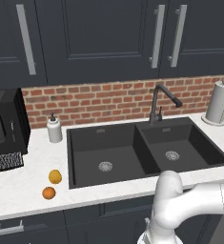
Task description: Put the colander in the sink, put the tangerine, mango, kiwi in the colander, and turn on the sink faucet and pour water over the colander.
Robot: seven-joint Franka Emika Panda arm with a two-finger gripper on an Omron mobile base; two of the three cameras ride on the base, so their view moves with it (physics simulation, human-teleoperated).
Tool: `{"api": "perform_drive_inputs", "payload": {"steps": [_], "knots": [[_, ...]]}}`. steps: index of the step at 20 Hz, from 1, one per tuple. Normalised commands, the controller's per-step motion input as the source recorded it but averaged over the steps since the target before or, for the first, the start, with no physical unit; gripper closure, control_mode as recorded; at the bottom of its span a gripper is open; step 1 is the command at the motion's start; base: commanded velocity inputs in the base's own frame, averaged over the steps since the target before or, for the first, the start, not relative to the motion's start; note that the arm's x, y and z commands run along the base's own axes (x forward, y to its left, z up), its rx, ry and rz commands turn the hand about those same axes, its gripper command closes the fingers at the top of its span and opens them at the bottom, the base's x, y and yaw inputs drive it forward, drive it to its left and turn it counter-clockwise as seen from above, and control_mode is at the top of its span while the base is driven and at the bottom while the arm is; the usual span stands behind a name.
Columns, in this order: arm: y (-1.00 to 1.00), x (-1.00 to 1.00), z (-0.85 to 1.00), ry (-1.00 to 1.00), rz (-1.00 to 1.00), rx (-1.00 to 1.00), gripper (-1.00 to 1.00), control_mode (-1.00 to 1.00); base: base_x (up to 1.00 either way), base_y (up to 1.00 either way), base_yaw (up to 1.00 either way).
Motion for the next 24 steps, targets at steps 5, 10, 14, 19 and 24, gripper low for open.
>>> {"api": "perform_drive_inputs", "payload": {"steps": [5, 10, 14, 19, 24], "knots": [[0.42, -0.41, 0.0, 0.0, 0.13, 0.0, 1.0, -1.0, 0.0, 0.0, 0.0], [0.78, -0.57, 0.0, 0.0, 0.25, 0.0, 1.0, -1.0, 0.0, 0.0, 0.0], [0.96, -0.42, 0.08, 0.0, 0.35, 0.0, 1.0, -1.0, 0.0, 0.0, 0.0], [0.97, -0.14, 0.07, 0.0, 0.36, 0.0, 1.0, -1.0, 0.0, 0.0, 0.0], [0.63, 0.0, 0.0, 0.0, 0.33, 0.0, 1.0, -1.0, 0.0, 0.0, 0.0]]}}
